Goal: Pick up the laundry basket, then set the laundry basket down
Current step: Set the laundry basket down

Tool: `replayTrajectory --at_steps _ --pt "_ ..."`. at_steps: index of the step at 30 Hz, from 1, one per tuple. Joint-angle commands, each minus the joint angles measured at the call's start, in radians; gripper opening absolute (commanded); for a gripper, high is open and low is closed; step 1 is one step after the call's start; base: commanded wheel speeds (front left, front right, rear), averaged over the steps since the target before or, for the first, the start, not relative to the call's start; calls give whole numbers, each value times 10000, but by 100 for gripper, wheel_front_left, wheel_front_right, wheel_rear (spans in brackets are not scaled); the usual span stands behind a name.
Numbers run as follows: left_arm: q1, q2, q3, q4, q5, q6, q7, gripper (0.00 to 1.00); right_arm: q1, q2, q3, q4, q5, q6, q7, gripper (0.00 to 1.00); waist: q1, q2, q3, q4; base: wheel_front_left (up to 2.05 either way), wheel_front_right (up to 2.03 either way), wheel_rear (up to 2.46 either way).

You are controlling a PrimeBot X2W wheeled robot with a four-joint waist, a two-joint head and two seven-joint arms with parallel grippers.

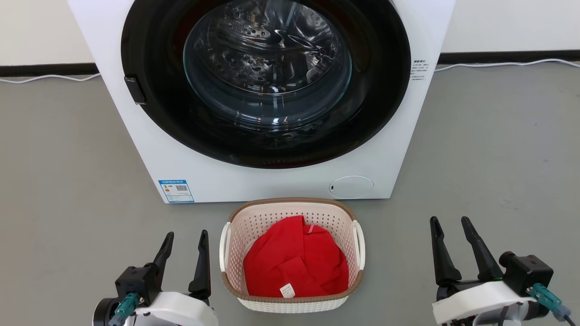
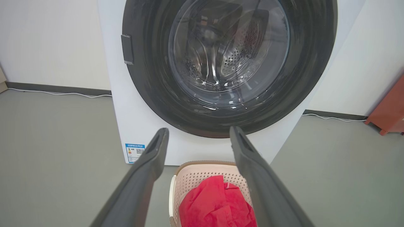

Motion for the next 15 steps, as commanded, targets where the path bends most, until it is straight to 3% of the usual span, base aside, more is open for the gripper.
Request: replayTrajectory --at_steps 1,15 --pt "-189 39 256 -287 -61 60 -93 100 -97 -13 222 -188 -53 71 -107 100 1 0 9 9 0 0 0" --pt "-183 38 292 -376 -347 -55 -93 100 -83 20 210 -132 -18 71 -107 100 1 0 6 22 0 0 0"
